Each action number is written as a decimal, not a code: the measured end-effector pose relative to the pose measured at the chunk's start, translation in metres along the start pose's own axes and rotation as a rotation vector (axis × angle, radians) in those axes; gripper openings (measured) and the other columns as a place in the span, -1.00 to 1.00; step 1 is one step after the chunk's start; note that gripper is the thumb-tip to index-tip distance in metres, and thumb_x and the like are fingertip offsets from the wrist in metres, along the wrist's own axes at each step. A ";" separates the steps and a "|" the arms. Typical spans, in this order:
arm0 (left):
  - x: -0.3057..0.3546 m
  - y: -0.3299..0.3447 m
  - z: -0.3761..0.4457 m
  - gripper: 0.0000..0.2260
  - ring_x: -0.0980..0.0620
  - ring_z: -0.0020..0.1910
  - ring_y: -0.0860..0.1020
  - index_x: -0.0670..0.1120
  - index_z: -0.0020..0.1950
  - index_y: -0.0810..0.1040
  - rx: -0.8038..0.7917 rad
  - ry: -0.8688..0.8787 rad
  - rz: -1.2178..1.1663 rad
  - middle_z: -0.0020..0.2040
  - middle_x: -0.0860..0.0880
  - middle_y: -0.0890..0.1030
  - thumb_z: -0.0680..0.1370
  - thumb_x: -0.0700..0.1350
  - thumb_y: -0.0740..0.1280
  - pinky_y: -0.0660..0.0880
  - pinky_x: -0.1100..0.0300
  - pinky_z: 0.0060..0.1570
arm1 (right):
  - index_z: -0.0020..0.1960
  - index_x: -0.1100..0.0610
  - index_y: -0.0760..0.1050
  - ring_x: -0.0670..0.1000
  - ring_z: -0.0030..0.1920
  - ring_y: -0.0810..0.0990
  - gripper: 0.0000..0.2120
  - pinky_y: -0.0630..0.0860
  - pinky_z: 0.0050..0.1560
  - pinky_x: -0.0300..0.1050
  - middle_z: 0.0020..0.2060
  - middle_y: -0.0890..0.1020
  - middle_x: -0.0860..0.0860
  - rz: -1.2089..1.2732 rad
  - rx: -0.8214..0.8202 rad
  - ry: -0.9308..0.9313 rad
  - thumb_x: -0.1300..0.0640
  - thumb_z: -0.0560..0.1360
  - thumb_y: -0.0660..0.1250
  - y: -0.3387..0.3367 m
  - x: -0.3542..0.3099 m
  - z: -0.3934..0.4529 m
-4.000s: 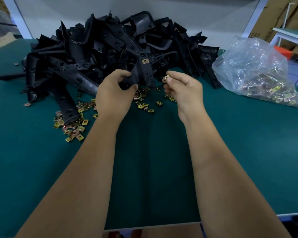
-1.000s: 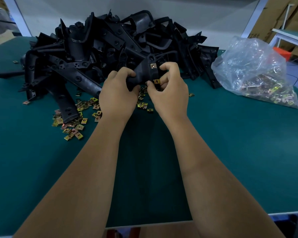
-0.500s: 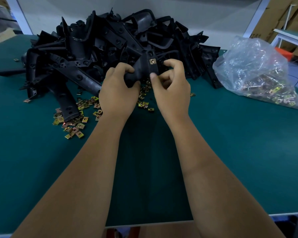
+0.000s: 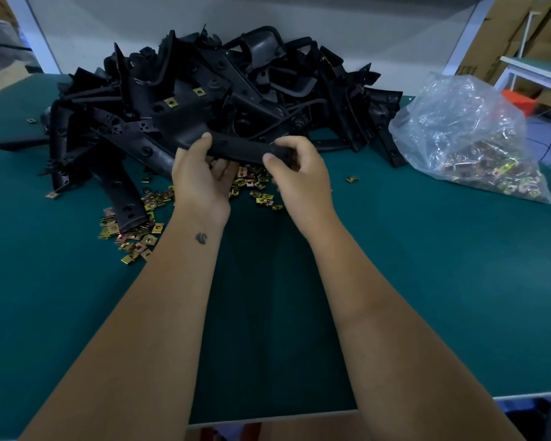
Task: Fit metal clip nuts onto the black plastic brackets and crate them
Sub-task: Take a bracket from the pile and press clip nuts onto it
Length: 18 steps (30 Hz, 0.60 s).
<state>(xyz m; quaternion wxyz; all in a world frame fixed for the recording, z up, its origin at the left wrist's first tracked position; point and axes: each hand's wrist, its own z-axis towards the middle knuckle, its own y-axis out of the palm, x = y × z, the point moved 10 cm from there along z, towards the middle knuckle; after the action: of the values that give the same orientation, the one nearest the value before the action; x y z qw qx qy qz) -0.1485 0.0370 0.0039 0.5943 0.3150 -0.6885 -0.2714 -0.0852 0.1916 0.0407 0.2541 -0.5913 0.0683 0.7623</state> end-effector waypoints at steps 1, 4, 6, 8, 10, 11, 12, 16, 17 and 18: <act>-0.001 0.001 0.001 -0.88 0.00 -0.17 0.63 -0.05 -0.09 0.48 -0.018 -0.007 0.015 -0.08 -0.08 0.63 0.64 -0.21 0.28 0.63 0.16 -0.14 | 0.16 -0.03 0.48 -0.11 -0.08 0.62 -0.77 0.57 -0.04 -0.14 -0.03 0.62 -0.09 0.068 0.016 0.028 0.11 0.52 0.37 -0.002 0.002 0.001; -0.001 0.009 0.000 -0.89 0.05 -0.19 0.68 -0.05 -0.10 0.51 -0.061 -0.005 0.107 -0.19 0.00 0.71 0.62 -0.20 0.32 0.62 0.20 -0.13 | 0.24 0.10 0.42 -0.08 -0.31 0.60 -0.65 0.58 -0.21 -0.19 -0.16 0.64 0.03 0.453 0.118 0.163 0.32 0.51 0.38 -0.010 0.010 0.002; -0.002 0.018 -0.005 -0.89 0.10 -0.26 0.68 -0.05 -0.11 0.51 -0.093 -0.003 0.140 -0.27 0.05 0.70 0.60 -0.20 0.35 0.61 0.23 -0.16 | 0.24 0.21 0.43 -0.05 -0.35 0.56 -0.68 0.56 -0.27 -0.21 -0.26 0.60 0.05 0.787 0.185 0.262 0.38 0.52 0.35 -0.013 0.017 0.000; -0.009 0.028 -0.013 -0.88 0.12 -0.28 0.67 -0.04 -0.12 0.52 -0.126 -0.014 0.161 -0.28 0.06 0.70 0.59 -0.20 0.36 0.61 0.24 -0.17 | 0.06 0.25 0.48 -0.04 -0.33 0.54 -0.87 0.56 -0.28 -0.24 -0.30 0.56 0.05 0.973 0.221 0.305 0.38 0.53 0.33 -0.014 0.019 -0.007; -0.022 0.038 -0.024 -0.88 0.09 -0.28 0.64 -0.05 -0.13 0.53 -0.150 -0.039 0.160 -0.27 0.01 0.68 0.58 -0.22 0.37 0.60 0.24 -0.22 | -0.03 0.24 0.47 -0.05 -0.34 0.54 -0.93 0.56 -0.29 -0.27 -0.32 0.55 0.07 1.090 0.268 0.343 0.36 0.54 0.33 -0.015 0.021 -0.018; -0.031 0.044 -0.031 -0.87 0.06 -0.29 0.61 -0.06 -0.14 0.53 -0.162 -0.057 0.151 -0.27 -0.02 0.67 0.58 -0.23 0.37 0.58 0.24 -0.25 | -0.01 0.25 0.46 -0.06 -0.34 0.54 -0.92 0.56 -0.30 -0.28 -0.32 0.55 0.07 1.137 0.298 0.359 0.35 0.54 0.34 -0.016 0.022 -0.023; -0.040 0.050 -0.039 -0.87 0.05 -0.32 0.58 -0.08 -0.15 0.53 -0.168 -0.080 0.140 -0.27 -0.05 0.64 0.58 -0.24 0.37 0.57 0.24 -0.29 | 0.03 0.25 0.45 -0.06 -0.35 0.54 -0.90 0.55 -0.32 -0.28 -0.33 0.55 0.07 1.169 0.326 0.367 0.34 0.54 0.34 -0.019 0.022 -0.028; -0.077 0.073 -0.077 -0.81 0.09 -0.49 0.49 -0.09 -0.24 0.53 -0.149 -0.158 0.147 -0.42 -0.04 0.56 0.56 -0.26 0.38 0.49 0.27 -0.43 | -0.05 0.23 0.47 -0.10 -0.52 0.52 -0.95 0.51 -0.45 -0.28 -0.49 0.54 0.02 1.204 0.458 0.377 0.34 0.56 0.31 -0.048 0.020 -0.050; -0.085 0.078 -0.087 -0.78 0.10 -0.51 0.48 -0.08 -0.27 0.52 -0.152 -0.172 0.156 -0.45 -0.02 0.55 0.56 -0.26 0.38 0.47 0.27 -0.44 | -0.08 0.22 0.47 -0.11 -0.55 0.50 -0.93 0.50 -0.47 -0.29 -0.52 0.53 0.01 1.205 0.498 0.374 0.34 0.56 0.31 -0.061 0.020 -0.056; -0.094 0.085 -0.097 -0.76 0.10 -0.52 0.49 -0.08 -0.30 0.51 -0.164 -0.185 0.168 -0.47 -0.02 0.55 0.56 -0.26 0.38 0.47 0.26 -0.45 | -0.08 0.22 0.47 -0.12 -0.57 0.49 -0.93 0.49 -0.48 -0.29 -0.54 0.53 0.01 1.200 0.541 0.371 0.34 0.56 0.31 -0.077 0.021 -0.063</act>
<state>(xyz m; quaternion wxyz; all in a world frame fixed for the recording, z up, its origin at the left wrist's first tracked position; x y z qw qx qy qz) -0.0528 0.1642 0.0208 0.5725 0.1805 -0.7398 -0.3040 0.0019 0.2384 0.0176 -0.0895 -0.4875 0.6149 0.6134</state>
